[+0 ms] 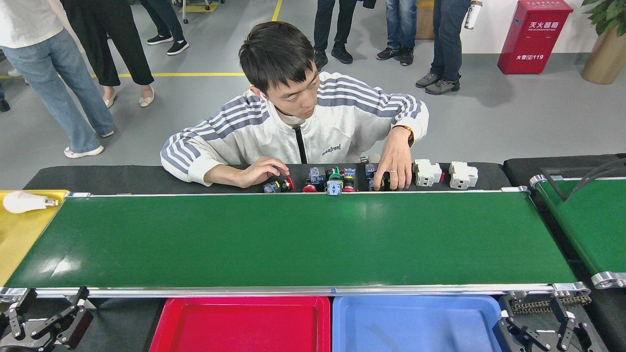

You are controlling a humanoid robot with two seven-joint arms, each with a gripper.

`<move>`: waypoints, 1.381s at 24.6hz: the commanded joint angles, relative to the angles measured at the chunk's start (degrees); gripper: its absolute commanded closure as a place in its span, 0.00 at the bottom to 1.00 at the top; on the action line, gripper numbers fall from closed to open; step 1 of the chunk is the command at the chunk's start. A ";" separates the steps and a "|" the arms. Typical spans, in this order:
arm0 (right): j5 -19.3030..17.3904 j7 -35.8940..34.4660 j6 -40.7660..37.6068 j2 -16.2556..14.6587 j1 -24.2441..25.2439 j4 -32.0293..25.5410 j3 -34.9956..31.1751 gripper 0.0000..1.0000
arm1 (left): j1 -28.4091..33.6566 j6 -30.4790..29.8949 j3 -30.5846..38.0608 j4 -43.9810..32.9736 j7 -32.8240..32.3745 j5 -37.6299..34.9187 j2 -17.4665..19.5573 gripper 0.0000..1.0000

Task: Pick switch part from conveyor to tray

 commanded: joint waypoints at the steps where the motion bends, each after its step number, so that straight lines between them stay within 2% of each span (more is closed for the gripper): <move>1: -0.18 -0.35 0.03 -0.48 -0.22 -0.51 -0.19 0.01 | -0.39 -0.03 0.10 -0.36 0.52 0.19 0.91 0.00; 34: -0.27 -0.44 0.47 -1.19 -1.18 0.28 -0.28 0.01 | -0.21 -0.03 0.01 -0.45 0.43 0.19 1.00 0.00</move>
